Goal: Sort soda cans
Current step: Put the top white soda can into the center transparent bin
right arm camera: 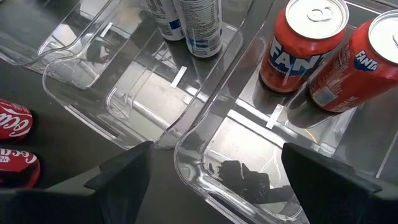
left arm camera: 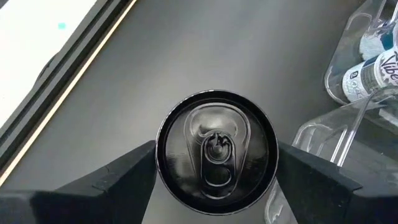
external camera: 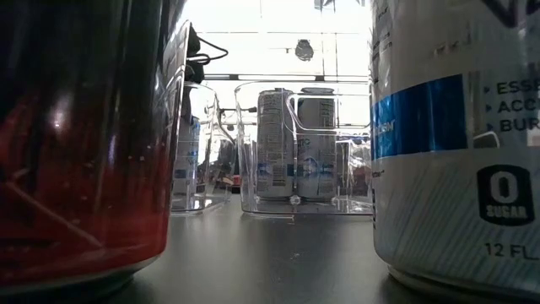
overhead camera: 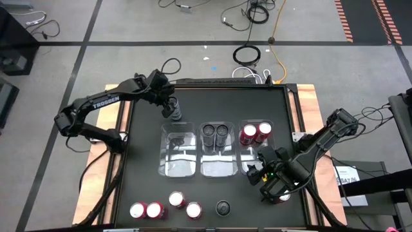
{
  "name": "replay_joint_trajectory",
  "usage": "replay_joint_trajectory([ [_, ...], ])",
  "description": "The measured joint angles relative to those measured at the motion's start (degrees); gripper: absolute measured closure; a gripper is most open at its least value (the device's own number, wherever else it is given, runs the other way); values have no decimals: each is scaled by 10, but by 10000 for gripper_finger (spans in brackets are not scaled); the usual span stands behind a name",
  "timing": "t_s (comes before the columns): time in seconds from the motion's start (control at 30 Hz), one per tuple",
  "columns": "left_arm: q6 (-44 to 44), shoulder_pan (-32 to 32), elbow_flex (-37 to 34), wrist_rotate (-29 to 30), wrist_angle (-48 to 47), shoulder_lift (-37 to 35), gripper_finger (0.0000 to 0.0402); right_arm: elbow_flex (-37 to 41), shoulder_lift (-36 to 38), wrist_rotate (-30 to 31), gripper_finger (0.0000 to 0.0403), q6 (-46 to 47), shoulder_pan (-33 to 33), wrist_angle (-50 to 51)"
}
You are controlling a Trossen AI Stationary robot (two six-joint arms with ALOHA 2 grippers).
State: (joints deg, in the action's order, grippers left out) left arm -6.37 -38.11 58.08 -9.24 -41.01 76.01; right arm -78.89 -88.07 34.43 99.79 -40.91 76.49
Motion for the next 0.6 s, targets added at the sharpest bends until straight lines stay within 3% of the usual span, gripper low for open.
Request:
replay_joint_trajectory([
  [0.23, 0, 0, 2, -1, 2, 5, 118, 0, 0, 0, 57, 0, 0, 0],
  [0.6, 1, 0, 8, -2, -3, 10, 123, 0, 0, 0, 57, 0, 0, -1],
])
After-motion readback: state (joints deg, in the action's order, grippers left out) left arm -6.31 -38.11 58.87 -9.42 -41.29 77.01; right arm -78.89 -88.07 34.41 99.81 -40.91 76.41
